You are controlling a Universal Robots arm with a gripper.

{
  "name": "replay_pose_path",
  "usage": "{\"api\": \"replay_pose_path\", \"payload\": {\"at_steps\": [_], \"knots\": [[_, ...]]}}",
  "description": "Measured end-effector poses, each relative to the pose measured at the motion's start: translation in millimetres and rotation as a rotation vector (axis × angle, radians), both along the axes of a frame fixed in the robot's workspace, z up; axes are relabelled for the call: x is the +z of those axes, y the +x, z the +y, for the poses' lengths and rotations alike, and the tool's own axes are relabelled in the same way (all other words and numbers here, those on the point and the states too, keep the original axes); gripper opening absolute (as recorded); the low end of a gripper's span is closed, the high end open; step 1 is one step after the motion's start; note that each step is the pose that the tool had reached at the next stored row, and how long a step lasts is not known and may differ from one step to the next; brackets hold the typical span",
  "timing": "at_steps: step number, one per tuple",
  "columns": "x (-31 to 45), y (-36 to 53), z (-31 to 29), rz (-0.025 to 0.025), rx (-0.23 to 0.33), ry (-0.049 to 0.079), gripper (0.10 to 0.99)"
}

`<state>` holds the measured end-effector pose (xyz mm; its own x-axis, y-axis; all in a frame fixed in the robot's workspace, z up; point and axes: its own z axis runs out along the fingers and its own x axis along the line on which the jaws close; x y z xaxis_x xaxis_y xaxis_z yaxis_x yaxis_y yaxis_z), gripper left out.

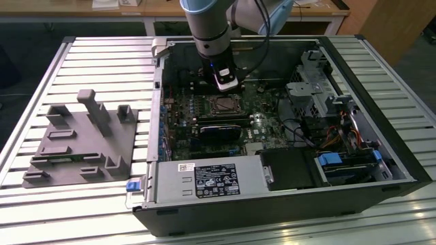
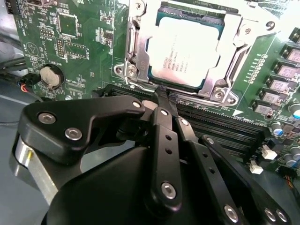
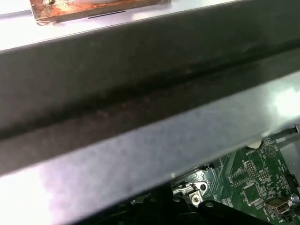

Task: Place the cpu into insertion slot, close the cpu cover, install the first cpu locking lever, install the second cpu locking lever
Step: 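Install the first cpu locking lever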

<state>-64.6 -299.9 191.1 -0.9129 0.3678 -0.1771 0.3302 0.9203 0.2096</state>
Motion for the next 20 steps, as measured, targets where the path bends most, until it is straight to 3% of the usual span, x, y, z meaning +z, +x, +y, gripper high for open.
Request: {"api": "replay_pose_path", "payload": {"at_steps": [3,7,10,17,20], "knots": [[-0.1,0.0,0.0,0.0001,0.000,0.001,0.106],[-0.2,0.1,0.0,0.0000,0.000,0.015,0.106],[0.6,0.2,0.1,-0.0003,0.000,0.018,0.106],[15.9,0.2,0.0,0.0000,0.000,0.017,0.106],[16.5,0.2,0.0,-0.0002,0.000,0.018,0.106]]}}
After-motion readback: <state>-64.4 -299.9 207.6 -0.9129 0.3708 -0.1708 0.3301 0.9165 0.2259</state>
